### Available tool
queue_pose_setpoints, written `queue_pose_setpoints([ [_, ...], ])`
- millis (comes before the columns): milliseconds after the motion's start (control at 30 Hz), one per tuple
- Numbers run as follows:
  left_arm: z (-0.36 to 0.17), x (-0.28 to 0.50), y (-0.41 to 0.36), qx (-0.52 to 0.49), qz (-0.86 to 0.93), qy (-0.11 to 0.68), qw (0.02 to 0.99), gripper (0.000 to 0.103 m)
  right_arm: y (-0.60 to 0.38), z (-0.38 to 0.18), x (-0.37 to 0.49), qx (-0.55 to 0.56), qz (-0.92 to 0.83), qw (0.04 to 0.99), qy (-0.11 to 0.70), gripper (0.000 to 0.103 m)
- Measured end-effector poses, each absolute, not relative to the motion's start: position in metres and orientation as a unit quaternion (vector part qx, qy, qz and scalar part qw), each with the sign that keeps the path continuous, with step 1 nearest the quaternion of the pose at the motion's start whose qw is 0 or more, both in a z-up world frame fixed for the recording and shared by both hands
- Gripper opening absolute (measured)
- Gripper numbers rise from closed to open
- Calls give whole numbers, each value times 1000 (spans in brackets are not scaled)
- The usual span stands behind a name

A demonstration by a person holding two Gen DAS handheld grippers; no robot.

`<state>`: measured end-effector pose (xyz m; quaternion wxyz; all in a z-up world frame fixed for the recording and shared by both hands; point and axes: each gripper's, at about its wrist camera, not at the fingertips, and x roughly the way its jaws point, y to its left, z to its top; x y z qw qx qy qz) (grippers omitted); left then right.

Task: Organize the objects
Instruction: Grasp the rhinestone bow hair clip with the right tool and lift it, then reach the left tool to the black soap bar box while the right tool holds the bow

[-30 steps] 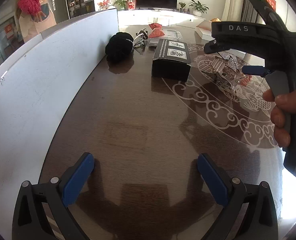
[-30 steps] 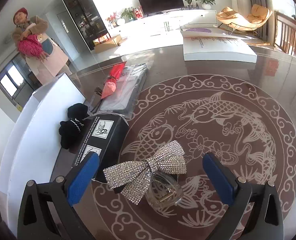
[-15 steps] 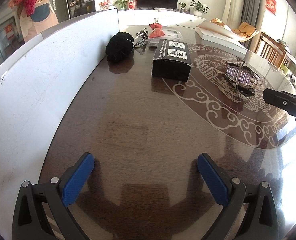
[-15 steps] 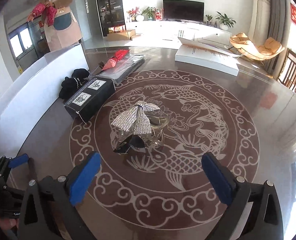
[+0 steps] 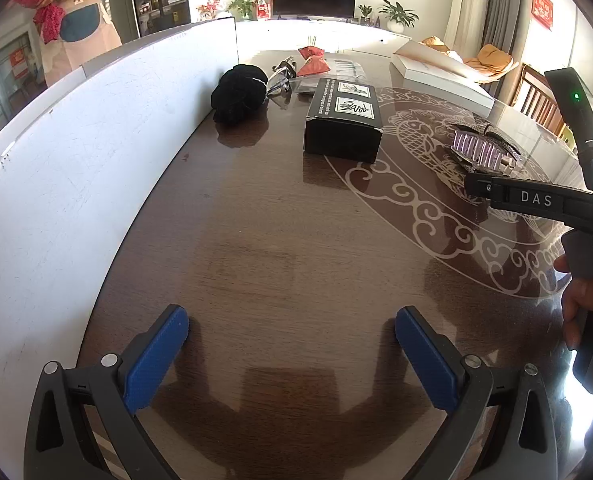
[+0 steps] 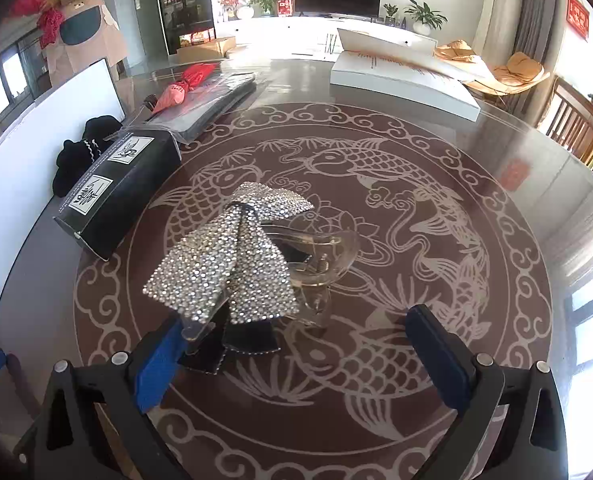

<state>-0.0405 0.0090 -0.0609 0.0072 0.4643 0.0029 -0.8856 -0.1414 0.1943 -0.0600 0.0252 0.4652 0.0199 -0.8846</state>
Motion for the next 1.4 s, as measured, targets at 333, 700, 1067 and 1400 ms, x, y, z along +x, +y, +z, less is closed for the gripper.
queue_pose_setpoints([
  [333,-61,-41,9,464,-886,2,8,103,202,-60,-144,459,-888,27,21,103],
  [700,-61,-41,9,466,-885,1,7,103,202,-60,-144,459,-888,27,22,103],
  [1067,-43,-130,29,478,-875,17,-75,103,202,-60,-144,459,-888,28,22,103],
  [1400,-50,-209,50,467,-883,-28,-50,58,201,-60,-143,459,-888,28,22,103],
])
